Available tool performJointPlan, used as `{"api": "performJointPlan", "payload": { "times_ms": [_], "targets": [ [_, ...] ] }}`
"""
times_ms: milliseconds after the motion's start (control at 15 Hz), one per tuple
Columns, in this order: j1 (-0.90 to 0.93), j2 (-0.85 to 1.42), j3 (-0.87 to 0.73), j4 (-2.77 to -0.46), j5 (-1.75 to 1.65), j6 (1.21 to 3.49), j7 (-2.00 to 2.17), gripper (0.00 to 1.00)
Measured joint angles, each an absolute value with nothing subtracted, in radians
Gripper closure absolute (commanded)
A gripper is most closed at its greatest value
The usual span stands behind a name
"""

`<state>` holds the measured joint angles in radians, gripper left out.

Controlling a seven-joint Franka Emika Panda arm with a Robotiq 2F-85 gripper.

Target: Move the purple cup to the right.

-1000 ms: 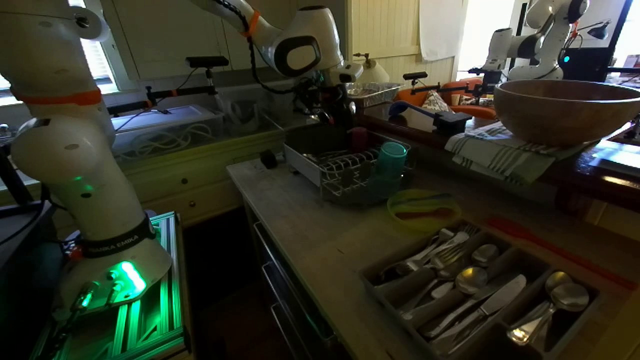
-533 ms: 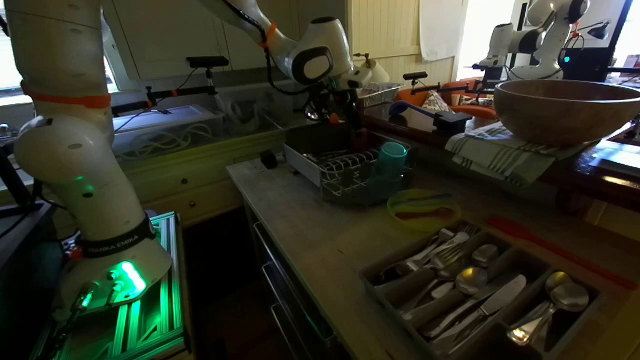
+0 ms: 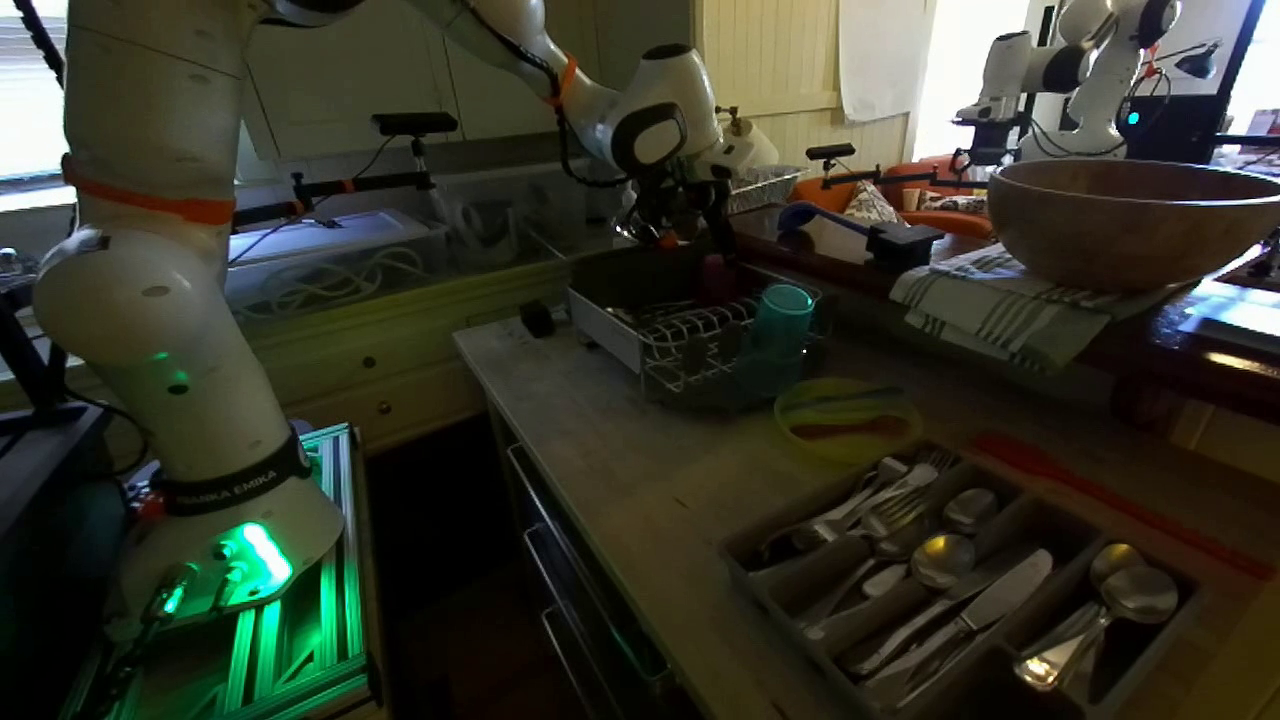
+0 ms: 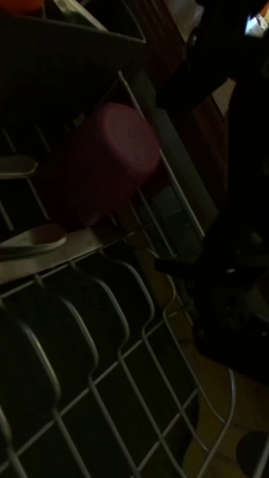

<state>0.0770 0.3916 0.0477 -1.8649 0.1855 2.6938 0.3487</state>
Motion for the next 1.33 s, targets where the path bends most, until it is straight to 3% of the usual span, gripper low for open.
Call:
{"api": "performJointPlan", "payload": {
  "times_ms": [733, 867, 1133, 1267, 1333],
  "targets": [
    [0.08, 0.519, 0.083, -1.729, 0.234, 2.684, 0.353, 0.0],
    [0.08, 0.533, 0.086, -1.716, 0.234, 2.68, 0.353, 0.26],
    [0.081, 0.554, 0.091, -1.696, 0.234, 2.672, 0.352, 0.57],
    [0.08, 0.556, 0.091, -1.687, 0.234, 2.664, 0.35, 0.6],
    [0.08, 0.556, 0.091, -1.684, 0.234, 2.659, 0.349, 0.44]
  ]
}}
